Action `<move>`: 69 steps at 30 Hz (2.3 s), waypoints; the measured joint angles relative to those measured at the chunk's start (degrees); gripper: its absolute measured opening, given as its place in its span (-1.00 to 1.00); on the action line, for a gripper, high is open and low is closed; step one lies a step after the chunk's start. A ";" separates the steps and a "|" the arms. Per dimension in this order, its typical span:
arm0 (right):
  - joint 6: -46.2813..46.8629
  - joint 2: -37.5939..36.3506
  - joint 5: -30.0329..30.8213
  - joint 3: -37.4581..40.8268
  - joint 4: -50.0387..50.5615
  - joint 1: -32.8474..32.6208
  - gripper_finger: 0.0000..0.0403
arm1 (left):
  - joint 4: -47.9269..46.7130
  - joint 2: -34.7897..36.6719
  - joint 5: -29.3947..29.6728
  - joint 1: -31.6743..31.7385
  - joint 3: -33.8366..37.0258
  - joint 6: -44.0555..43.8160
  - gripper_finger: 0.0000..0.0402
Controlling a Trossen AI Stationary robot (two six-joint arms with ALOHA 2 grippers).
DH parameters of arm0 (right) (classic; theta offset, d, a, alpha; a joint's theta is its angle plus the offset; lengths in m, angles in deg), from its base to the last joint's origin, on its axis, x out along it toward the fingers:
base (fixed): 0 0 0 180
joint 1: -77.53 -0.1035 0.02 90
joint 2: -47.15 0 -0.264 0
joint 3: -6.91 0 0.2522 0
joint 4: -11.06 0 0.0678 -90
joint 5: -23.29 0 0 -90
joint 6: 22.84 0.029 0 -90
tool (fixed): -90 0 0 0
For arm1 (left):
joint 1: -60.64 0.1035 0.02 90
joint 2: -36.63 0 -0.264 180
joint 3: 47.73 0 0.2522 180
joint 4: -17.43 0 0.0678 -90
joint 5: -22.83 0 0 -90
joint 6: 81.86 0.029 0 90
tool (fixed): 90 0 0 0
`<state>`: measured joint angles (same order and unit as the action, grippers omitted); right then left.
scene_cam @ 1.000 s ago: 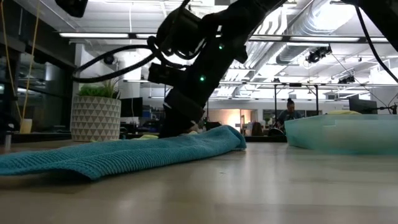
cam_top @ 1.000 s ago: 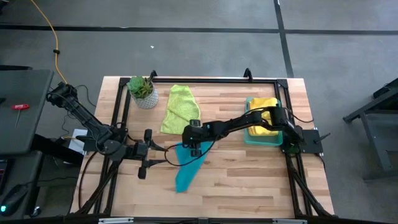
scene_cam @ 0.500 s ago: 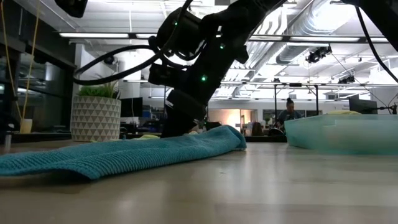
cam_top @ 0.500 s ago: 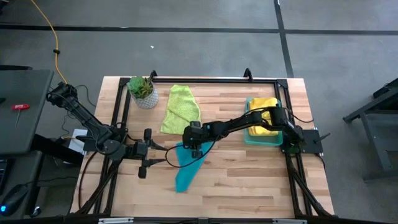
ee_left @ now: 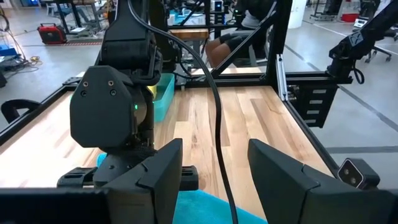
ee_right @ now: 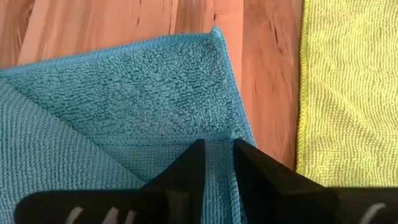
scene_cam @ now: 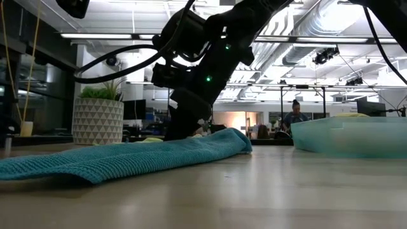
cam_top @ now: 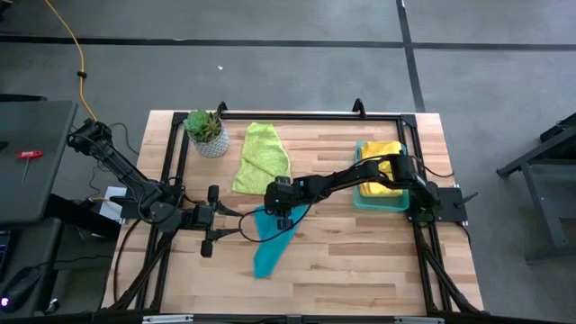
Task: Fold microfiber towels
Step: Fold the blue microfiber cloth
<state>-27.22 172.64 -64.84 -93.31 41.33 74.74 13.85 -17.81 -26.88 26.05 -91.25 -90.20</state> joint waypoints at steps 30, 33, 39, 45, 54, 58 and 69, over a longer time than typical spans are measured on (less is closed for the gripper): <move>12.08 -15.37 17.04 0.07 22.86 -18.40 -1.00 | -3.97 -0.04 0.02 0.07 0.00 -1.64 -0.14; 18.02 -15.37 20.88 0.07 28.35 -23.12 -1.00 | -4.01 -0.06 0.01 0.07 0.00 -2.32 -0.14; 33.01 -15.37 23.87 0.07 35.71 -30.56 -1.00 | -4.33 -1.92 -0.13 0.07 0.00 -4.13 -0.14; 43.01 -15.37 23.26 0.07 36.95 -35.71 -1.00 | -3.93 -5.76 -1.11 1.51 -0.04 -4.59 -0.14; 54.21 -15.34 17.24 0.07 37.93 -39.47 -1.00 | -3.91 -13.23 -10.93 9.06 -0.02 -8.19 -0.14; 56.76 -15.34 15.09 0.07 38.62 -40.16 -1.00 | -3.73 -17.64 -15.23 12.67 -0.04 -9.09 -0.14; 57.51 -15.34 14.90 0.07 38.51 -40.11 -1.00 | -0.50 -29.72 -20.62 19.17 -0.02 -9.08 -0.14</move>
<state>30.28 157.29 -49.94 -93.24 79.85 34.63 13.34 -47.53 -47.49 45.22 -91.27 -99.28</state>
